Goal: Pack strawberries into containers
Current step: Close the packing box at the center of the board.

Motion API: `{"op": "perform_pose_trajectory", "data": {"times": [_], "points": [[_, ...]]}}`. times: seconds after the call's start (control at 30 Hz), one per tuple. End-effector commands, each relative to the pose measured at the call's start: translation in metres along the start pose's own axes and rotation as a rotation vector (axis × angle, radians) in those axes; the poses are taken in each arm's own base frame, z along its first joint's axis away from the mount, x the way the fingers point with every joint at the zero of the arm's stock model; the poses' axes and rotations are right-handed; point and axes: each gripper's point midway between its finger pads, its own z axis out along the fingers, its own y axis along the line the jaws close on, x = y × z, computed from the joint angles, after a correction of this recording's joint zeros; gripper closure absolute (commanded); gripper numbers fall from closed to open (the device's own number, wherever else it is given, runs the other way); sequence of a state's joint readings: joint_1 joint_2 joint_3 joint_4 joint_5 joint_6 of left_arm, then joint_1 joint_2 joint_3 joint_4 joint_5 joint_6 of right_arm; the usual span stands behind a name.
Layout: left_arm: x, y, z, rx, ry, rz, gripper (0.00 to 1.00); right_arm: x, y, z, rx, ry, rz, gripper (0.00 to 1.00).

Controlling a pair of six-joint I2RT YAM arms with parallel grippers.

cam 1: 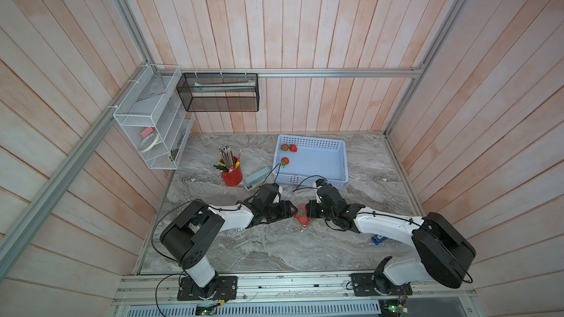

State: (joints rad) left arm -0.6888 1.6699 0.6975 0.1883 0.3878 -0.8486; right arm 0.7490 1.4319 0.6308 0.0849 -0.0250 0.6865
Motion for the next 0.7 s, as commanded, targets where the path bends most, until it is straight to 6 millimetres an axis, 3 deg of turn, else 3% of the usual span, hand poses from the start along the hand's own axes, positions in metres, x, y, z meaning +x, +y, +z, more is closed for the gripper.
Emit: {"op": "perform_pose_trajectory", "data": {"times": [0.0, 0.27, 0.67], "points": [[0.0107, 0.0054, 0.0029, -0.002, 0.020, -0.019, 0.37, 0.0001, -0.0016, 0.0024, 0.003, 0.011, -0.018, 1.00], [0.0104, 0.0016, 0.0057, 0.012, 0.017, -0.017, 0.51, 0.0024, -0.0035, 0.0020, 0.006, 0.017, -0.020, 1.00], [0.0143, 0.0075, 0.0092, 0.015, 0.018, -0.036, 0.59, 0.0014, -0.0039, 0.0055, 0.018, 0.031, -0.031, 1.00]]}}
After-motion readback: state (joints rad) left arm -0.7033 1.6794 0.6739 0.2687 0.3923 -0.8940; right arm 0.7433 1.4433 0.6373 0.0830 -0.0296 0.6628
